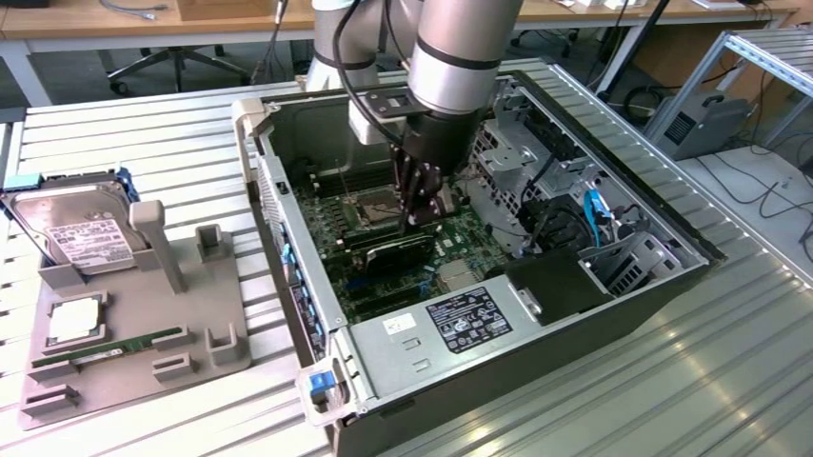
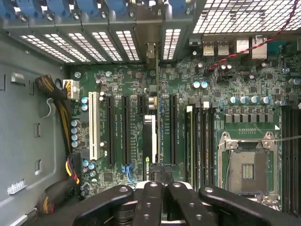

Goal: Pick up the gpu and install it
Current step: 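Press down on the gpu until it lock into place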

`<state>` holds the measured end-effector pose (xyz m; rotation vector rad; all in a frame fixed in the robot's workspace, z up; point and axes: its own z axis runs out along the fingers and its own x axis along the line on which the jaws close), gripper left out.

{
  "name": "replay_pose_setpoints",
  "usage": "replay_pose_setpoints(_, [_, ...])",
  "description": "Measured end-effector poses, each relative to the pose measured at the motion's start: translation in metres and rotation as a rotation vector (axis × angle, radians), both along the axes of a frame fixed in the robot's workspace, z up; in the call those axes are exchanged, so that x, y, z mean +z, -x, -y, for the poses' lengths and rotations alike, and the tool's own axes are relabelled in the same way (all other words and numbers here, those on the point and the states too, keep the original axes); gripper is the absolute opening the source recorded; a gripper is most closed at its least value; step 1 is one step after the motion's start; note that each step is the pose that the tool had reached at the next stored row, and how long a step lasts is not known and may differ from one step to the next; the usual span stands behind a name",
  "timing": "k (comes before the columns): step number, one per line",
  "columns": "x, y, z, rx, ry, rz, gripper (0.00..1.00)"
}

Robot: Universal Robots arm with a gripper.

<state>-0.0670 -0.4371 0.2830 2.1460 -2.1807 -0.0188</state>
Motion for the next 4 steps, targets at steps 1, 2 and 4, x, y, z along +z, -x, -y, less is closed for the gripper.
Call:
replay_pose_setpoints(1, [0.0000,-0.0001,0.0000,0.000,0.0000,0.0000,0.11])
replay_pose_setpoints(2, [0.0000,-0.0001,0.0000,0.000,0.0001,0.0000,0.11])
replay_pose_setpoints(4, [0.0000,-0.0001,0.0000,0.000,0.0001,-0.0001,0.11])
